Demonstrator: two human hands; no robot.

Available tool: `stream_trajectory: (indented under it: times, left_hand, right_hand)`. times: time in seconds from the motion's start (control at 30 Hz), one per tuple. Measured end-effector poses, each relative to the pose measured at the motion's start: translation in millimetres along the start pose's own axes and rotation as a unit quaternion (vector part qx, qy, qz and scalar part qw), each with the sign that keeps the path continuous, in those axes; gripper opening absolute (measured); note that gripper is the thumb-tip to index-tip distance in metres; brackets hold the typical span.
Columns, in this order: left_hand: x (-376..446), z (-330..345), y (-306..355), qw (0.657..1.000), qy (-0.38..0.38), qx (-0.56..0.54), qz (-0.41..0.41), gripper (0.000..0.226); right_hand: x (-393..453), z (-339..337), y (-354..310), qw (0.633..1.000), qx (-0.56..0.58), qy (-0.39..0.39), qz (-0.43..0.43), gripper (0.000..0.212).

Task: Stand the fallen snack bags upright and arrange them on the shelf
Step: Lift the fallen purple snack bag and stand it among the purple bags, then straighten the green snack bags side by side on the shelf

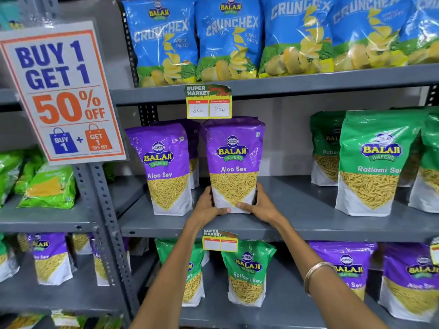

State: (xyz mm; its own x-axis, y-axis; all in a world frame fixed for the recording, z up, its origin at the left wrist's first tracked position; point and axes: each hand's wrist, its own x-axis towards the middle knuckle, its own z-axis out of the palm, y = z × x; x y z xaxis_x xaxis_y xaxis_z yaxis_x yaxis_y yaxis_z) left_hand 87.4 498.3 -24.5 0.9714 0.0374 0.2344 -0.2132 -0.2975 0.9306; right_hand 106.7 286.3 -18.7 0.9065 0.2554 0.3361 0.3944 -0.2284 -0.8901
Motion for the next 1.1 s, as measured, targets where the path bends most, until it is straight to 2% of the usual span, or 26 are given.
stream_trajectory:
  times: [0.3,0.4,0.47,0.5,0.57,0.63,0.67,0.73,0.87,0.93,1.0,1.1]
  left_hand:
    - [-3,-2,4,1.0,-0.017,0.015,-0.005,0.09]
    - [-1,-4,-3,1.0,0.004,0.015,-0.003,0.119]
    - [-8,3,-8,0.996,0.072,0.045,0.03,0.133]
    - [-21,11,-3,0.989,0.124,0.062,0.058,0.128]
    - [-54,34,18,0.963,0.222,0.084,0.126,0.099]
    - [-79,65,39,0.932,0.281,0.113,0.2,0.067]
    - [-85,83,48,0.92,0.289,0.123,0.233,0.055]
    - [-88,122,66,0.919,0.265,0.108,0.27,0.042]
    - [-78,212,100,0.959,0.146,0.036,0.24,0.041]
    - [-66,257,108,0.974,0.093,0.015,0.204,0.055]
    - [-48,296,112,0.984,0.056,0.002,0.166,0.081]
    - [-23,335,120,0.995,0.021,-0.015,0.097,0.107]
  right_hand:
    - [-3,0,-6,1.0,-0.016,0.009,0.022,0.084]
    - [-13,-3,-12,1.0,0.0,-0.011,0.028,0.101]
    - [-25,-6,-9,0.999,0.004,0.01,0.034,0.108]
    - [-34,-9,-5,0.999,-0.003,0.04,0.023,0.1]
    - [-59,-21,-2,0.993,-0.029,0.107,-0.037,0.059]
    - [-86,-37,-1,0.981,-0.045,0.167,-0.091,0.019]
    - [-99,-48,0,0.976,-0.051,0.186,-0.105,0.007]
    - [-119,-75,7,0.965,-0.075,0.221,-0.123,0.006]
    - [-142,-147,17,0.919,-0.129,0.336,-0.159,0.006]
    - [-146,-190,22,0.901,-0.134,0.379,-0.164,0.016]
    - [-145,-233,35,0.899,-0.139,0.394,-0.127,0.036]
    - [-138,-283,61,0.921,-0.164,0.35,-0.048,0.068]
